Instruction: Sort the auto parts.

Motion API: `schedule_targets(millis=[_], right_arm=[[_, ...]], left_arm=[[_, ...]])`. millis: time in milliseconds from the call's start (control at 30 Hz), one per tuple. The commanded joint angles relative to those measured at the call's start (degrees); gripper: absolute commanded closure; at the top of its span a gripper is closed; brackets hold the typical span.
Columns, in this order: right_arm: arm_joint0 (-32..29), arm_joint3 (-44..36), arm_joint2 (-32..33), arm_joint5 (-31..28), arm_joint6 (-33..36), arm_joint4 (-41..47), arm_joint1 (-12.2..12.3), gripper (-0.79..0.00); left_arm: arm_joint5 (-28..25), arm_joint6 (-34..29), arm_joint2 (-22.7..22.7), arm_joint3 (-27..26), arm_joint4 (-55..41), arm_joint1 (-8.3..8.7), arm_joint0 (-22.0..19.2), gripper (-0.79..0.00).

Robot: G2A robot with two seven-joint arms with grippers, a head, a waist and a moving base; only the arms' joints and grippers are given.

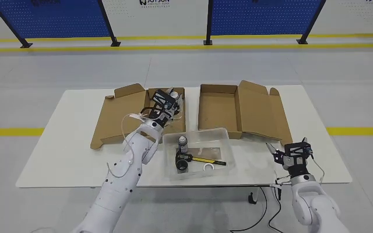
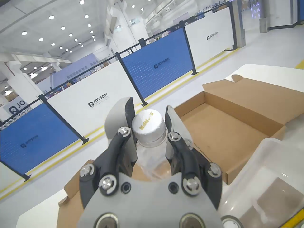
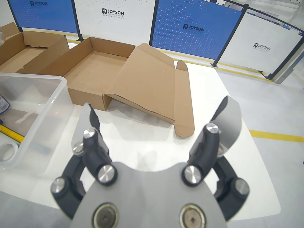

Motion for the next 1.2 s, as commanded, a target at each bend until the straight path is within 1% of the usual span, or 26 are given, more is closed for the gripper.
schedule_targets(millis=[0, 133, 400, 633, 833, 1167], right_arm=[[0.00, 0.00, 0.00, 0.00, 0.00, 0.00, 0.00, -0.785], [0.00, 0.00, 0.00, 0.00, 0.00, 0.00, 0.00, -0.785], [0.00, 0.00, 0.00, 0.00, 0.00, 0.00, 0.00, -0.785], [0.00, 0.00, 0.00, 0.00, 0.00, 0.00, 0.00, -0.785], [0.00, 0.00, 0.00, 0.00, 0.00, 0.00, 0.00, -0.785], [0.00, 0.00, 0.00, 0.00, 0.00, 0.00, 0.00, -0.785]], left_arm=[[1.21, 0.36, 0.10, 3.32, -0.54, -0.21, -0.99, 0.000], [2.82, 1.27, 0.31, 8.16, -0.94, -0.55, -2.97, 0.000], [4.24, 3.39, 1.01, 16.25, 0.04, -1.01, -6.52, 0.000], [5.58, 6.59, 1.72, 23.14, -1.00, -1.68, -9.16, 0.000], [6.77, 10.80, 1.36, 28.21, -4.92, -2.40, -10.97, 0.000], [10.64, 14.82, 2.56, 35.34, -4.22, -3.33, -13.45, 0.000]])
